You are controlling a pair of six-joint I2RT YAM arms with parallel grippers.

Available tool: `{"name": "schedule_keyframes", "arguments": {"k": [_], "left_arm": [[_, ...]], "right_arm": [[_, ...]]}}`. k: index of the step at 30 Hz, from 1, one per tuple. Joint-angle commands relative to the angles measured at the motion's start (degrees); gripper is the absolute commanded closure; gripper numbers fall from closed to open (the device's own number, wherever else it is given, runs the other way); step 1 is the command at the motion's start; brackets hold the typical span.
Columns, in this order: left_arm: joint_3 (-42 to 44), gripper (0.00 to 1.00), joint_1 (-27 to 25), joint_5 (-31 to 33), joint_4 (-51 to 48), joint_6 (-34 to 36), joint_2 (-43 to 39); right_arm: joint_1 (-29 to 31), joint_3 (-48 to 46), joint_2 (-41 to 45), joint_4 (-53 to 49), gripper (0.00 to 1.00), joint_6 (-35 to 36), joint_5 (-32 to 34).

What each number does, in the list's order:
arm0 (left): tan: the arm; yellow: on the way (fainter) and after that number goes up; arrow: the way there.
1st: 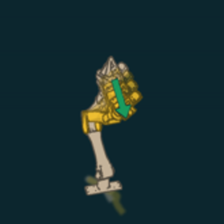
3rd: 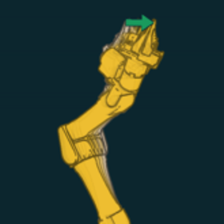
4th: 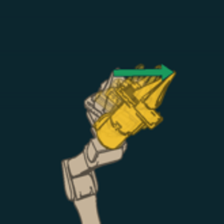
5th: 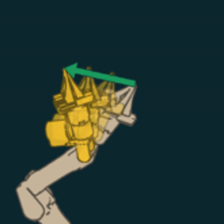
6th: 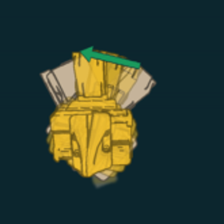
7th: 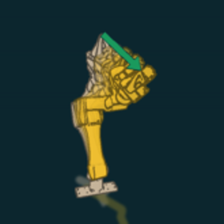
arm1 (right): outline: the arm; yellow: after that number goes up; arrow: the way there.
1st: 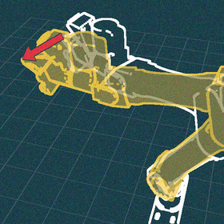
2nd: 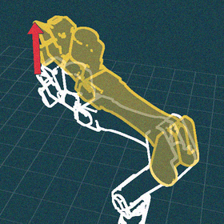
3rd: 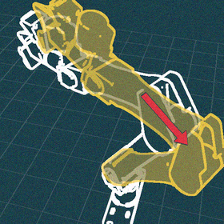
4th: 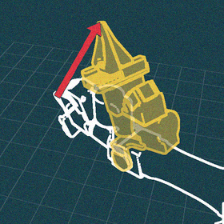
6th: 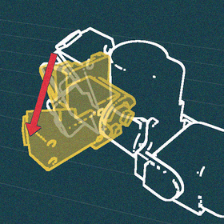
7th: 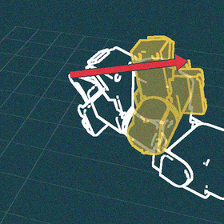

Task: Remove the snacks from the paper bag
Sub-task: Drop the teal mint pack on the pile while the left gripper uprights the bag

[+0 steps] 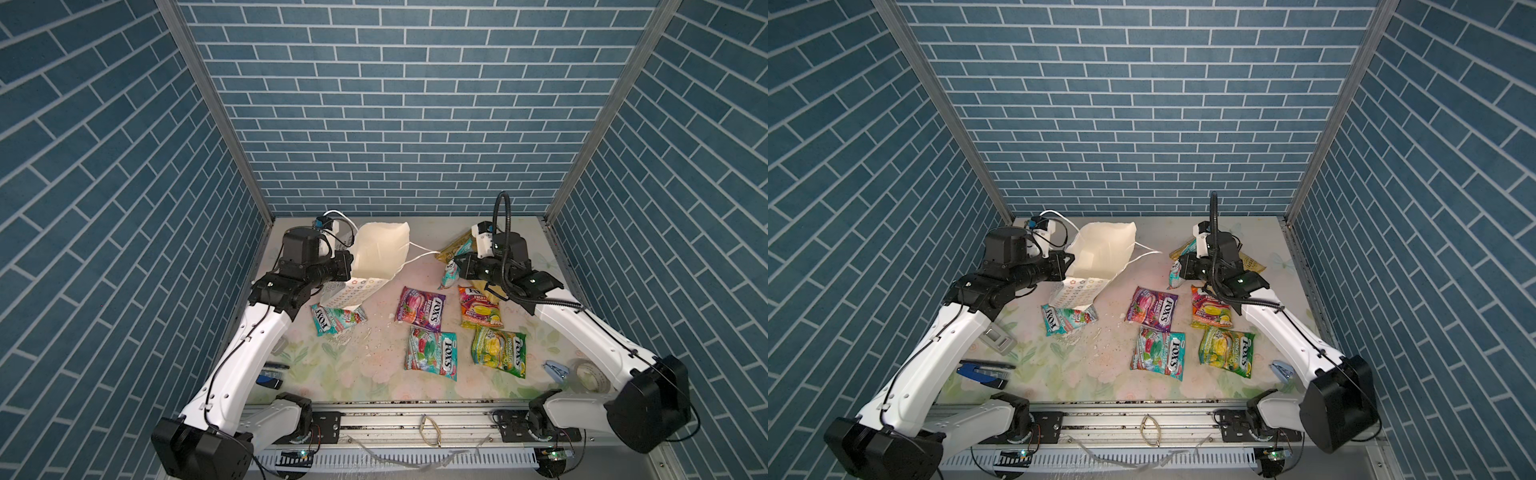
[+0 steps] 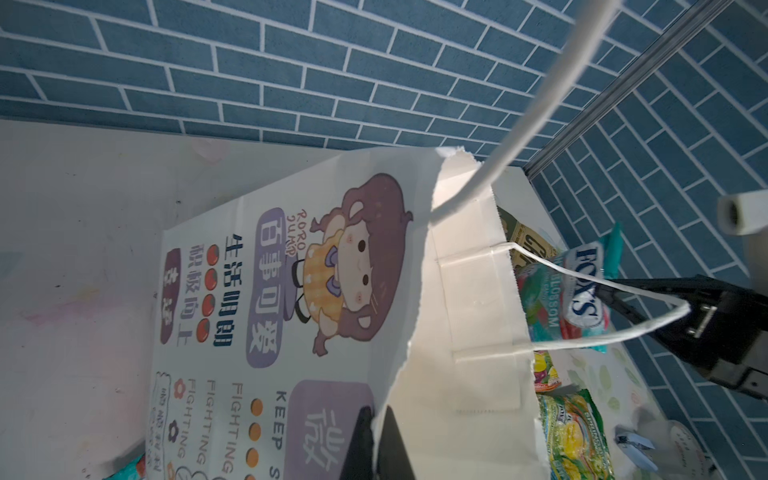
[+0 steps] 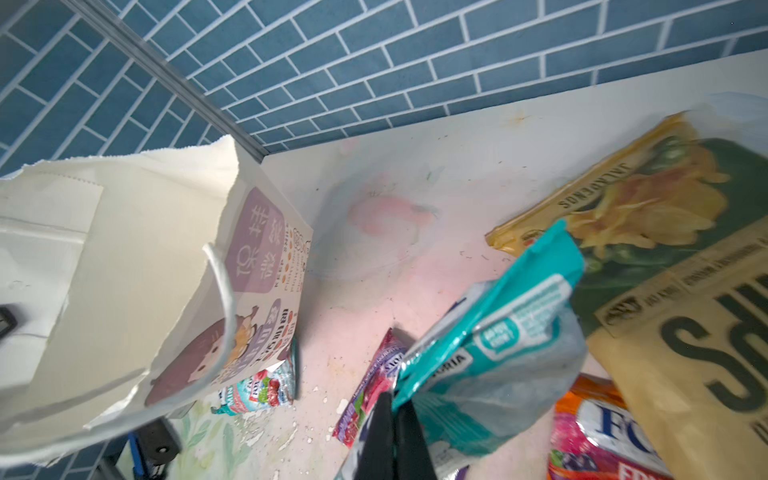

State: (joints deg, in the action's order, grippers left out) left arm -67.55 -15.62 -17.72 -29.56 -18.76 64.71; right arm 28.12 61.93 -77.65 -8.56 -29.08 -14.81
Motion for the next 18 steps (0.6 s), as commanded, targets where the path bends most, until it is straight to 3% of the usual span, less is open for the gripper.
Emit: {"name": "schedule_keyframes", "arguments": {"k": [1, 6, 9, 13, 18], "left_arm": [[0.27, 0.96, 0.42, -4.76, 3.35, -2.20, 0.57], [0.59, 0.96, 0.48, -7.97, 6.18, -3.73, 1.03], [0.84, 0.96, 0.41, -9.80, 7.66, -4.76, 0.92], [0.75, 0.96, 0.42, -12.42, 8.85, -6.12, 1.10], [1.04, 0.96, 0.51, -12.52, 7.94, -5.88, 1.30]], "right_arm": [[-1.09, 3.12, -5.41, 10.24, 1.00, -3.77, -12.00], [-3.82, 2.71, -15.19, 23.22, 1.00, -12.59, -21.06], [-5.37, 1.13, -19.91, 28.12, 1.00, -16.64, -22.13], [-6.30, -2.27, -21.53, 25.32, 1.00, -17.02, -20.85], [-6.41, -5.08, -18.61, 11.11, 1.00, -9.32, -16.49]]}}
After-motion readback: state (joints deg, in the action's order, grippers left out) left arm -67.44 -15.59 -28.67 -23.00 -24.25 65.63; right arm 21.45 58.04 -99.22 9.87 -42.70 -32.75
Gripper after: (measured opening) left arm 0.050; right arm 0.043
